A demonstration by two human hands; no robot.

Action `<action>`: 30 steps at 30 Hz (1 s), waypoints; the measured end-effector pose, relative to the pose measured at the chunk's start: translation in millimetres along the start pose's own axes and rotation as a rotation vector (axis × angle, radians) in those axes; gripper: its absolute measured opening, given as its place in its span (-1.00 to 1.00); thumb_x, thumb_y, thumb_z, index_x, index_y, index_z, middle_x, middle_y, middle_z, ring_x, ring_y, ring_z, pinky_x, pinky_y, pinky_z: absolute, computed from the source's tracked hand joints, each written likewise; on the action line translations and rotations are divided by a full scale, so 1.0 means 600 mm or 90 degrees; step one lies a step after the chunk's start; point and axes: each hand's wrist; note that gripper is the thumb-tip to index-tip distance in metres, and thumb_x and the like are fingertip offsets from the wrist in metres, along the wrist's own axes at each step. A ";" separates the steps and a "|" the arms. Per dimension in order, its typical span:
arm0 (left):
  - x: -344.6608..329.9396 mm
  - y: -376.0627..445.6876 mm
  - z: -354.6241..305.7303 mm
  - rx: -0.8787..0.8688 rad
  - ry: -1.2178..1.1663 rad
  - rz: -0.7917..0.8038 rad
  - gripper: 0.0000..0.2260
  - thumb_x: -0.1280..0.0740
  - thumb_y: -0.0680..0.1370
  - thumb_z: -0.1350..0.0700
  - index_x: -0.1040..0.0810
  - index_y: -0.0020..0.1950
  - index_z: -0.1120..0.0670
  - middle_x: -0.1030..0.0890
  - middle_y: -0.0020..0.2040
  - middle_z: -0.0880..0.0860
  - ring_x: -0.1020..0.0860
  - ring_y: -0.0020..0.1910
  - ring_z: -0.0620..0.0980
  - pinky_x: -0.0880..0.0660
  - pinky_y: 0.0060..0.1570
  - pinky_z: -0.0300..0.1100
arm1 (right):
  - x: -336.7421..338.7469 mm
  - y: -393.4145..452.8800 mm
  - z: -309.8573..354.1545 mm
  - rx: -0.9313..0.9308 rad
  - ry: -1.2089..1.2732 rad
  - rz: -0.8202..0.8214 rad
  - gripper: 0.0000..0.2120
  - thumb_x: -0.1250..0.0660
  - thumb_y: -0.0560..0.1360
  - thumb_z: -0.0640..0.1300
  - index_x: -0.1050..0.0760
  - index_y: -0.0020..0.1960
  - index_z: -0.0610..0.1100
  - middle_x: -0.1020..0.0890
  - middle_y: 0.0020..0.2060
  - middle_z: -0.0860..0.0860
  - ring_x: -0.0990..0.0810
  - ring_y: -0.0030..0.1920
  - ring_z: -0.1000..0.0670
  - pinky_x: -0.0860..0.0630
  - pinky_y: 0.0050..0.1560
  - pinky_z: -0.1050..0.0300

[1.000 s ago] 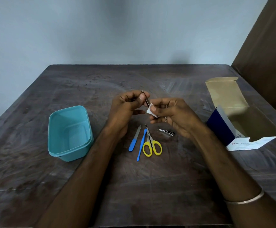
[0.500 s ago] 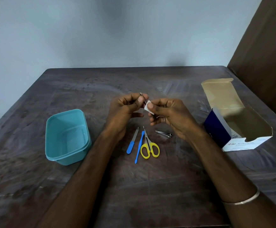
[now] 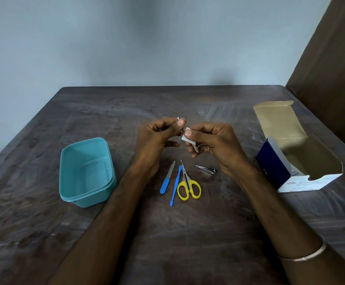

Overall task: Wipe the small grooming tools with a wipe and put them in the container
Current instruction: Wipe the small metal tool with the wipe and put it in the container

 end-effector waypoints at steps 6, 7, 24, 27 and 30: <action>0.004 0.004 -0.005 -0.005 -0.050 -0.096 -0.82 -0.44 0.51 0.10 -0.69 0.03 0.16 -0.68 -0.14 0.09 -0.62 -0.17 0.02 -0.57 -0.27 -0.16 | 0.002 0.002 -0.007 -0.004 -0.038 -0.017 -0.94 -0.45 0.49 -0.23 -0.68 -0.08 -0.21 -0.70 -0.31 -0.10 -0.65 -0.36 -0.05 -0.62 -0.33 0.07; 0.004 0.004 -0.006 -0.008 -0.046 -0.107 -0.83 -0.43 0.52 0.10 -0.69 0.04 0.17 -0.68 -0.15 0.09 -0.63 -0.18 0.00 -0.57 -0.28 -0.18 | 0.003 0.003 -0.008 -0.006 -0.037 -0.027 -0.93 -0.45 0.49 -0.23 -0.68 -0.07 -0.21 -0.70 -0.32 -0.09 -0.64 -0.35 -0.04 -0.62 -0.33 0.07; -0.014 -0.003 0.013 -0.148 0.220 -0.021 -0.86 -0.42 0.54 0.16 -0.70 0.06 0.14 -0.72 -0.10 -0.03 -0.66 -0.17 -0.15 -0.56 -0.29 -0.29 | 0.007 0.006 -0.003 -0.058 0.061 -0.191 -0.95 -0.49 0.46 -0.11 -0.67 -0.08 -0.05 -0.71 -0.22 0.02 -0.64 -0.24 0.07 -0.52 -0.22 0.13; -0.020 -0.005 0.022 -0.155 0.257 -0.010 -0.85 -0.42 0.54 0.18 -0.69 0.09 0.11 -0.71 -0.07 -0.08 -0.66 -0.16 -0.17 -0.59 -0.27 -0.29 | 0.007 0.005 -0.003 -0.063 0.087 -0.195 -0.96 -0.48 0.46 -0.12 -0.66 -0.09 -0.04 -0.72 -0.21 0.04 -0.66 -0.23 0.10 -0.51 -0.18 0.12; -0.024 -0.005 0.028 -0.158 0.264 -0.002 -0.85 -0.42 0.54 0.19 -0.69 0.09 0.13 -0.73 -0.11 -0.01 -0.68 -0.19 -0.09 -0.63 -0.23 -0.20 | 0.000 0.005 -0.006 -0.048 0.120 -0.201 -0.97 -0.48 0.46 -0.18 -0.66 -0.10 -0.09 -0.73 -0.24 0.02 -0.68 -0.24 0.07 -0.56 -0.19 0.14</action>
Point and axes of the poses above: each hand's wrist, its own y-axis towards the middle knuckle, its own x-axis out of the back of the hand, z = x × y
